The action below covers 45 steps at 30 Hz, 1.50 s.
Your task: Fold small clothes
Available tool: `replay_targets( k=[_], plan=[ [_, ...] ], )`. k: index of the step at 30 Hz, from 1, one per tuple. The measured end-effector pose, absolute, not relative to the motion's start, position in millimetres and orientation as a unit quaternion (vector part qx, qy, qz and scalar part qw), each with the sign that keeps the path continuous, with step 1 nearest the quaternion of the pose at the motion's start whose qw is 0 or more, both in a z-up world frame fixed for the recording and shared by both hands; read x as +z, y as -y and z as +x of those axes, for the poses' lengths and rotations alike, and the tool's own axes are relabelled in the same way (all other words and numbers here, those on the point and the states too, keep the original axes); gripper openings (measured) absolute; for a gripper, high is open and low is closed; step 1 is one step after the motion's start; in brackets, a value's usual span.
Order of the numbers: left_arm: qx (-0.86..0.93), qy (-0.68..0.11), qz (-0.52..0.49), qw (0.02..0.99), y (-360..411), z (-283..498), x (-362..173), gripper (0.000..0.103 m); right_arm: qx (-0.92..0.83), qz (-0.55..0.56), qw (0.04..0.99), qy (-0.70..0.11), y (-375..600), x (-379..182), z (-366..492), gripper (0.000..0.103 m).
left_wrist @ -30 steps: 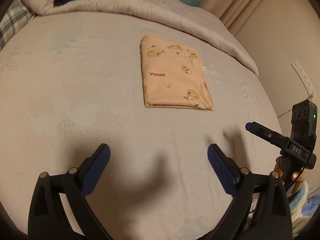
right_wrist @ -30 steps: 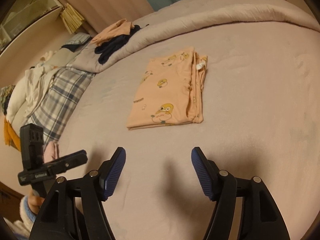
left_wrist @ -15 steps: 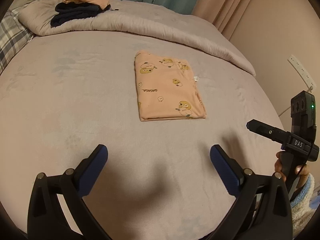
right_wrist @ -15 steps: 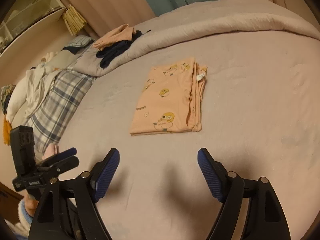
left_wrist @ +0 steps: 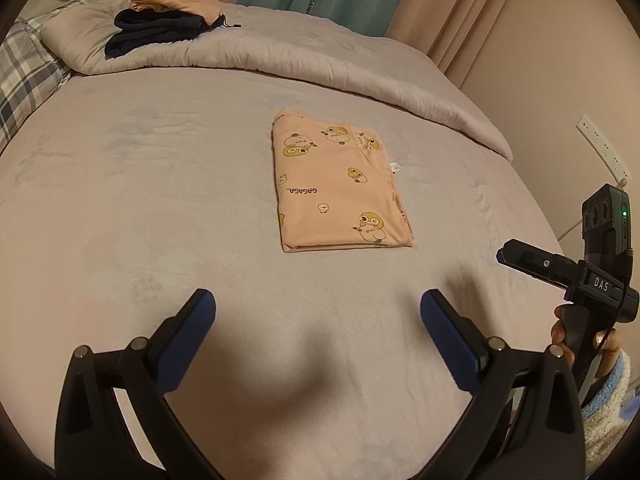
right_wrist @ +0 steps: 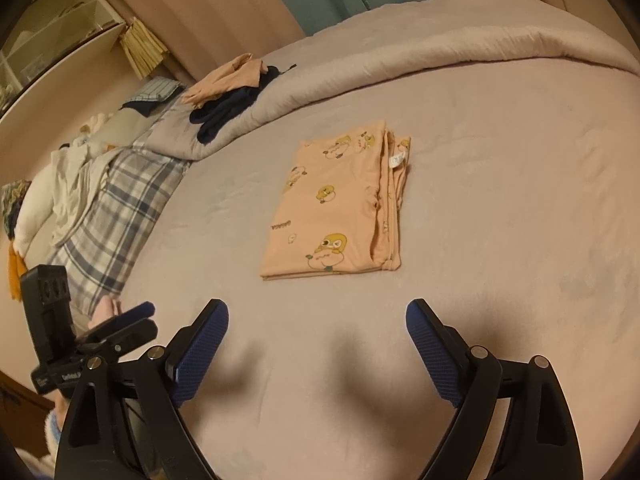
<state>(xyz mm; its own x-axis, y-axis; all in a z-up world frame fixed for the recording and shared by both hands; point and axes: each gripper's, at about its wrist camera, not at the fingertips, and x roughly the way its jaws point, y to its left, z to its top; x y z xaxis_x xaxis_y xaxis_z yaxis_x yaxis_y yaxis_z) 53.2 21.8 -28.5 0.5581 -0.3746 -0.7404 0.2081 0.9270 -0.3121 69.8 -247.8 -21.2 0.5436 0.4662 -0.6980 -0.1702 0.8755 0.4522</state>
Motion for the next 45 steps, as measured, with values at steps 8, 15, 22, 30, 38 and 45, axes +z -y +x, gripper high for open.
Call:
replay_targets(
  k=[8, 15, 22, 30, 38, 45],
  plan=[
    [-0.165, -0.44, -0.097, 0.877, -22.3, 56.5, -29.5, 0.102, 0.184, 0.167, 0.861, -0.443, 248.8, -20.9, 72.1, 0.09],
    [-0.162, -0.44, -0.098, 0.878, -22.6, 60.5, -30.2, 0.102, 0.184, 0.17, 0.86, -0.444, 249.9, -22.1, 75.6, 0.09],
    [-0.158, -0.444, -0.1, 0.876, -23.1, 68.8, -34.7, 0.102, 0.182, 0.171, 0.859, -0.447, 249.3, -24.7, 76.8, 0.09],
    [-0.155, -0.453, -0.106, 0.871, -26.7, 83.1, -42.6, 0.102, 0.179, 0.176, 0.854, -0.455, 248.4, -33.7, 85.4, 0.09],
    [-0.152, -0.459, -0.106, 0.869, -28.0, 98.9, -47.9, 0.102, 0.177, 0.177, 0.852, -0.459, 248.5, -37.2, 93.9, 0.09],
    [-0.152, -0.467, -0.098, 0.866, -23.5, 114.3, -53.8, 0.102, 0.174, 0.185, 0.848, -0.466, 252.4, -45.8, 106.5, 0.09]
  ],
)
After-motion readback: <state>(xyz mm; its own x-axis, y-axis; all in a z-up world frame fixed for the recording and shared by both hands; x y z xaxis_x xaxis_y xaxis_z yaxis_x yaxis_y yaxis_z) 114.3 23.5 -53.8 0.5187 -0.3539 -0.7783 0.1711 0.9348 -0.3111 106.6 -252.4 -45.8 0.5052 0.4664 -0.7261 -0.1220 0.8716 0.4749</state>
